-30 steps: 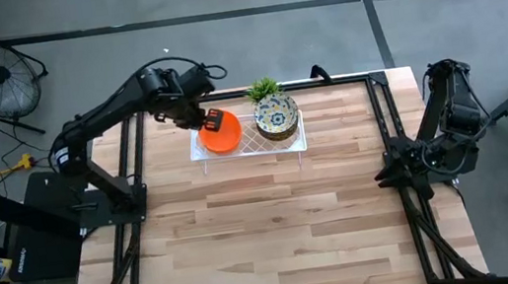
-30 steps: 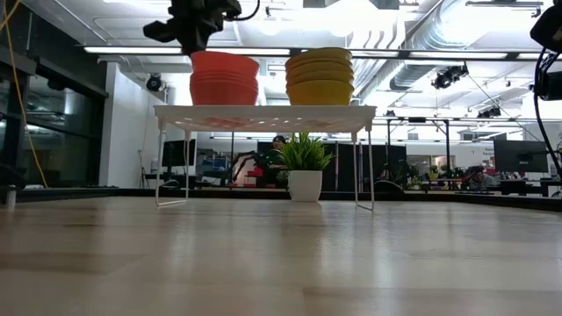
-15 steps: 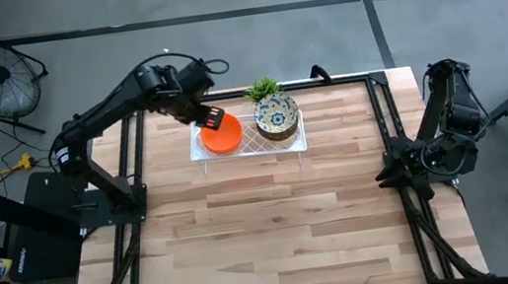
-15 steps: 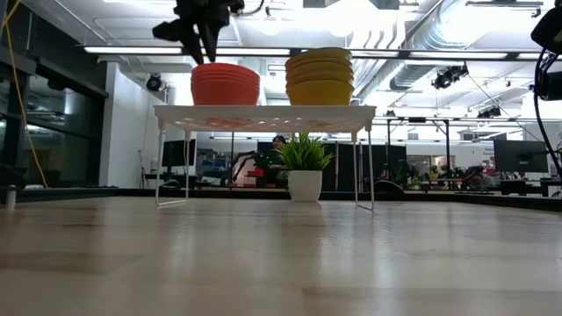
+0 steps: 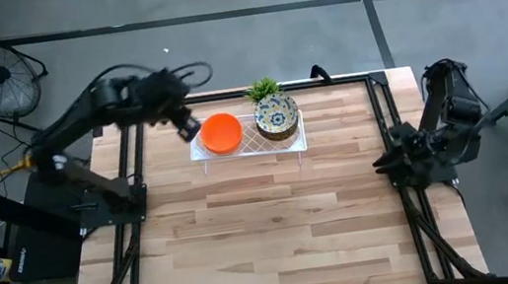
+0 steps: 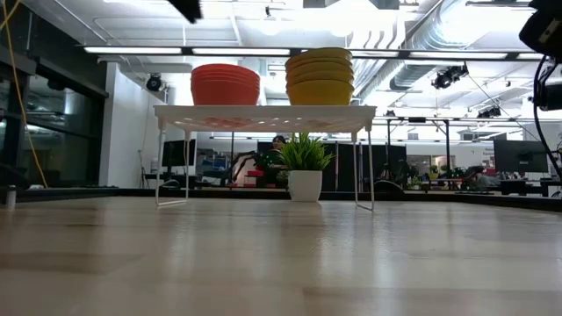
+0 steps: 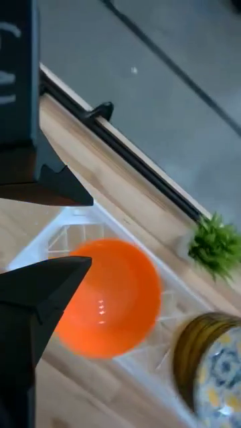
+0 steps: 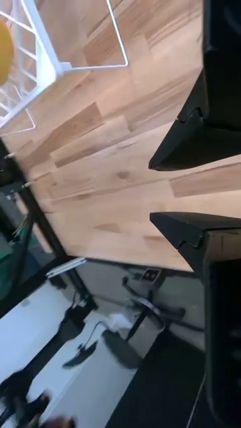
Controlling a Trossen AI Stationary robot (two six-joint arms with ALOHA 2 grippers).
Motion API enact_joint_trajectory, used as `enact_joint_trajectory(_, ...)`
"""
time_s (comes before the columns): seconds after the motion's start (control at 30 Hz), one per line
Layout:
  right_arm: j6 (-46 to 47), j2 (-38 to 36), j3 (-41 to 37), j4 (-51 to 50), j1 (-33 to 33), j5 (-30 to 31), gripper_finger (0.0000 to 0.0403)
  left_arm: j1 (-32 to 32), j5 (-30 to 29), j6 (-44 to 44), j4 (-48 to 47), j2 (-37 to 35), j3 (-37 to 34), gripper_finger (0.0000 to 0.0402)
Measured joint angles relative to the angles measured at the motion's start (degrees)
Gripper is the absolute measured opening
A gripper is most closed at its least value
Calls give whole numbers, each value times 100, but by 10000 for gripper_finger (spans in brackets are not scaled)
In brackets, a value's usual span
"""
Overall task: Pick & Place Mini bowls
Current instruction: Return to Home Position
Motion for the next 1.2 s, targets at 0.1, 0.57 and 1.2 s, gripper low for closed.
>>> enact_joint_trajectory(0.1, -157, -383, 1, 1, 0, 98, 98, -376, -136, 44, 522, -599, -811, 129)
enact_joint_trajectory(0.57, -1559, -1151, 477, 587, -2, 1272, 98, -940, 249, 715, 6084, -4779, -7555, 129)
enact_joint_trajectory(1.2, -2494, -322, -2901, 7011, -145, 3445, 98, -936, 1014, 1445, 7704, -8001, -10510, 129)
